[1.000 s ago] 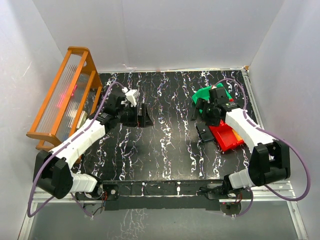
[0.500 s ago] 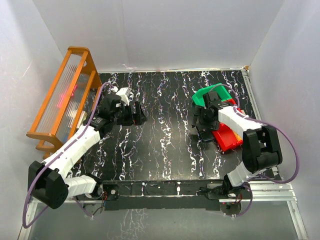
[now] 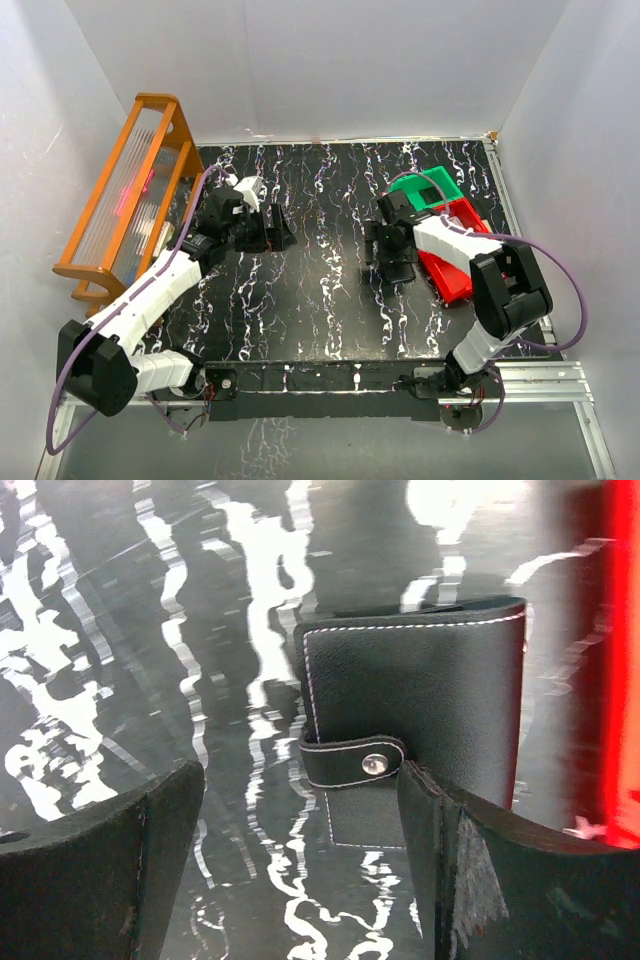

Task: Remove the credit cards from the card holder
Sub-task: Move the storage box to the center of the board.

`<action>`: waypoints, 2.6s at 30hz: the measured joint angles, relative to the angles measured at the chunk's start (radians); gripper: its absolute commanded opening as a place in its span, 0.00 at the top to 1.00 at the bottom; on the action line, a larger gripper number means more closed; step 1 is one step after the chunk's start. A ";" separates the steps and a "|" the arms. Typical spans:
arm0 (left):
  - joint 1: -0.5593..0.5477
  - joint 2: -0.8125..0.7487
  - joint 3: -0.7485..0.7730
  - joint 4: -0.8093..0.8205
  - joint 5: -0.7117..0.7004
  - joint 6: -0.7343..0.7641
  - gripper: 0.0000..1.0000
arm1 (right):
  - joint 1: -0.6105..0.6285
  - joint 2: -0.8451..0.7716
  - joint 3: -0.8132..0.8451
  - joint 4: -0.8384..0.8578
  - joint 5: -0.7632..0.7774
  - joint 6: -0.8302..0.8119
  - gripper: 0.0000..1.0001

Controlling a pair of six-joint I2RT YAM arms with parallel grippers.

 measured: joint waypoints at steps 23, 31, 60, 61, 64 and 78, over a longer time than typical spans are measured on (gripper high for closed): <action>0.000 -0.024 -0.028 -0.002 -0.043 -0.015 0.01 | 0.209 -0.142 0.224 -0.033 0.209 0.122 0.19; 0.000 -0.024 -0.030 0.000 -0.033 -0.033 0.01 | -0.095 -0.108 0.265 -0.056 0.338 0.285 0.30; 0.000 -0.025 -0.030 0.008 -0.005 -0.053 0.01 | -0.248 0.299 0.461 -0.139 0.220 0.412 0.48; 0.000 -0.025 -0.030 0.008 -0.005 -0.053 0.01 | -0.248 0.298 0.460 -0.138 0.214 0.409 0.51; 0.000 -0.025 -0.030 0.007 -0.005 -0.055 0.01 | -0.248 0.298 0.447 -0.125 0.192 0.399 0.54; 0.000 -0.026 -0.030 0.005 -0.002 -0.060 0.01 | -0.180 0.285 0.398 -0.083 0.150 0.376 0.50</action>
